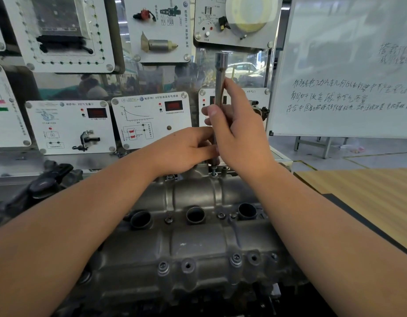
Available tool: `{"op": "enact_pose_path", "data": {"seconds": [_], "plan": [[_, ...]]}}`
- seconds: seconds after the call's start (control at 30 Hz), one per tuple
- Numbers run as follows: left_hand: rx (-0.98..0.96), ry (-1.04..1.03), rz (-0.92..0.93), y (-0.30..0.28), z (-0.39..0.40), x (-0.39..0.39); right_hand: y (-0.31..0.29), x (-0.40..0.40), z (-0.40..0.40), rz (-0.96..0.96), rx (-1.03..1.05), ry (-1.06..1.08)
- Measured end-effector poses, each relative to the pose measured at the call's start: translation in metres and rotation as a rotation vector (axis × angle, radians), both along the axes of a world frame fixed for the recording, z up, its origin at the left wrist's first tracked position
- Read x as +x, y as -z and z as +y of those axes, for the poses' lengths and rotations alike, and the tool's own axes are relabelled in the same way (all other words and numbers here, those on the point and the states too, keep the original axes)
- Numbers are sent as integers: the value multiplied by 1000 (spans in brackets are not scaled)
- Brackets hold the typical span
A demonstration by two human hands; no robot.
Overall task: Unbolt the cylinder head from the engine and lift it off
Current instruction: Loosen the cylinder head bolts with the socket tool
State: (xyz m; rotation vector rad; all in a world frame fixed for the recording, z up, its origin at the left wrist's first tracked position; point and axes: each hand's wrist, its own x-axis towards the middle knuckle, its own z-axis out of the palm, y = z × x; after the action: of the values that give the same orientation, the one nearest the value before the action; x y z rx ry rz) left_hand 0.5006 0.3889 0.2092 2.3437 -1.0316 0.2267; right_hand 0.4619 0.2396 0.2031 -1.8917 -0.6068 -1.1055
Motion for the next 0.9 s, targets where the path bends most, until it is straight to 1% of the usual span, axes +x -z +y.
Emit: {"op": "enact_pose_path", "data": {"seconds": [0.13,0.2,0.33,0.4,0.6,0.8,0.9], "plan": [[-4,-14,-16,0,-2,0,-1,3,-1,-89,-40,40],[-11,-6,8,1,-3,-1,-1,3,-2,-55,-23,46],[-18,20,39,1,0,0,-2,0,-1,68,20,-11],[-5,14,22,0,0,-1,-1,-1,-1,78,26,-32],[7,-21,3,-1,-3,-1,-1,3,-1,-104,-21,38],[-12,18,60,1,0,-1,-1,1,-1,17,13,27],[-14,-5,40,0,-1,-1,-1,1,0,30,13,24]]}}
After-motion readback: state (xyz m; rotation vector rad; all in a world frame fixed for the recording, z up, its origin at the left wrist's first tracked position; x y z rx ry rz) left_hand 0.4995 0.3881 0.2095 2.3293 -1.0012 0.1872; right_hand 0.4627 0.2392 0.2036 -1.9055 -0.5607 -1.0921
